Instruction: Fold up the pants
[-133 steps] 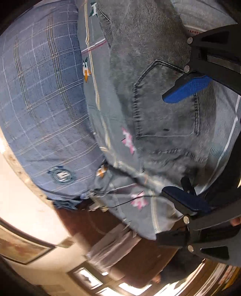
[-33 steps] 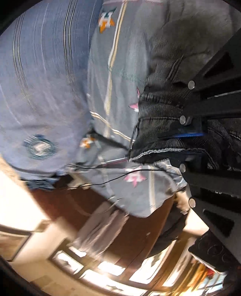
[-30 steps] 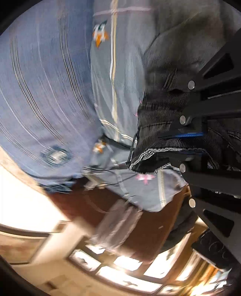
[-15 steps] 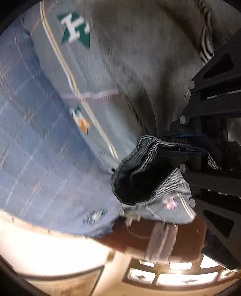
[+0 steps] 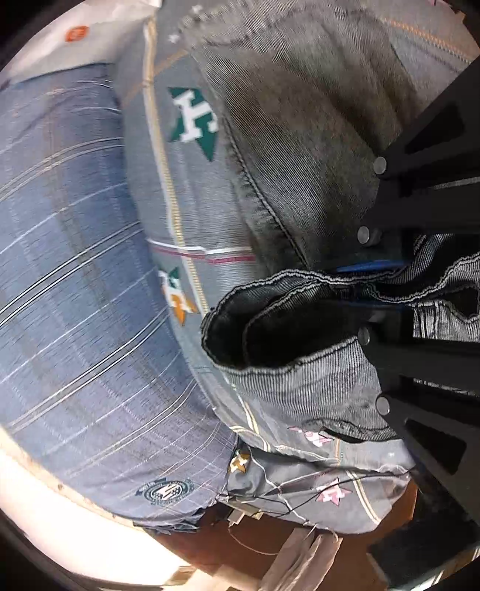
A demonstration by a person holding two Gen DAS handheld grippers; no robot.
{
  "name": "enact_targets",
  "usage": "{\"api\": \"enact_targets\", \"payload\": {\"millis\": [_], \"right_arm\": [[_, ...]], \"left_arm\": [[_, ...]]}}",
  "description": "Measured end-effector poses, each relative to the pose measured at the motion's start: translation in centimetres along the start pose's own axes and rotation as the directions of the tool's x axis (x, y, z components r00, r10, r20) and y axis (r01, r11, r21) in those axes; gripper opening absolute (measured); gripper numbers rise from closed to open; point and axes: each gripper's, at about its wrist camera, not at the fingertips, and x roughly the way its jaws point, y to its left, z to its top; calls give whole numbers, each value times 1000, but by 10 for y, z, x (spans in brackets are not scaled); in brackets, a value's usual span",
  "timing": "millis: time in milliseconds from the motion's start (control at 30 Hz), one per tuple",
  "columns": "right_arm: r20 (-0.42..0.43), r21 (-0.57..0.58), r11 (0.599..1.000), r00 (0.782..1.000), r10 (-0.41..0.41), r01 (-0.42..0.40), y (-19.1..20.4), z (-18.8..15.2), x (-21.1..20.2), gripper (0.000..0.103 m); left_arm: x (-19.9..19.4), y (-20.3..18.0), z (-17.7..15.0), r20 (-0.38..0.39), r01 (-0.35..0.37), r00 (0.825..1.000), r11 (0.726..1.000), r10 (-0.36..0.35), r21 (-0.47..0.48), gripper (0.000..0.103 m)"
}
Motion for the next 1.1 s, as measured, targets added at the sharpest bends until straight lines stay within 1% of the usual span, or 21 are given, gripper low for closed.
{"api": "enact_targets", "payload": {"millis": [67,133,167,233,300,333,367,433,500,633,733,767,800,833,867,933,967,1000,1033,1067,1100], "right_arm": [[39,-3,1000,999,10,-10,3,-5,-13,17],[78,-15,998,995,55,-54,8,-11,-30,18],[98,-27,998,994,56,-53,10,-14,-37,19],[140,-50,999,990,19,-12,16,-15,-48,22],[146,-34,999,988,45,-41,13,-13,-48,34],[140,-21,997,988,70,-68,12,-12,-47,43],[128,-20,993,985,120,-118,13,-13,-45,59],[120,-38,983,976,183,-180,17,-17,-43,76],[96,-34,980,976,197,-194,20,-25,-36,77],[46,-14,994,993,109,-109,14,-40,-22,77],[14,7,988,988,156,-156,8,-42,-12,75],[7,11,984,984,179,-179,7,-41,-9,73],[1,18,981,981,194,-194,7,-41,-7,69],[-3,27,979,980,201,-201,6,-41,-6,61],[-1,33,975,975,221,-221,6,-42,-8,57],[35,26,975,975,221,-222,5,-42,-21,57],[53,19,972,971,234,-235,6,-42,-28,57],[56,19,962,961,271,-272,7,-44,-34,57],[42,20,954,954,298,-299,8,-45,-34,57],[17,20,953,953,302,-303,10,-49,-30,57],[-4,26,958,958,285,-285,10,-52,-25,57]], "left_arm": [[1,11,6,-6,7,1000,999,-8,-50,63],[6,14,10,-6,-4,1000,999,4,-48,63],[8,13,12,-5,0,1000,999,0,-41,63],[9,13,10,-13,30,999,999,-30,-27,63],[16,12,9,-6,52,999,998,-52,-19,63],[21,11,7,-2,58,998,998,-58,-19,63],[37,15,10,-2,58,998,998,-58,-27,63],[55,15,7,-11,67,998,996,-67,-55,64],[66,14,7,-20,62,998,996,-63,-70,64],[69,19,10,-18,96,995,991,-98,-97,64],[65,25,7,-12,131,991,983,-134,-128,64],[65,25,7,-11,134,991,982,-137,-133,64],[65,26,7,-9,135,990,981,-138,-138,64],[66,26,7,-7,136,990,981,-139,-141,64],[66,27,6,-5,138,990,980,-140,-142,64],[66,27,5,-4,139,990,980,-141,-141,64],[65,27,6,-4,138,990,980,-140,-140,64],[65,27,6,-4,138,990,981,-140,-140,64],[65,27,6,-4,137,990,981,-138,-139,64],[64,27,5,-4,136,990,981,-138,-139,64],[64,27,5,-4,134,991,981,-136,-138,64]]}}
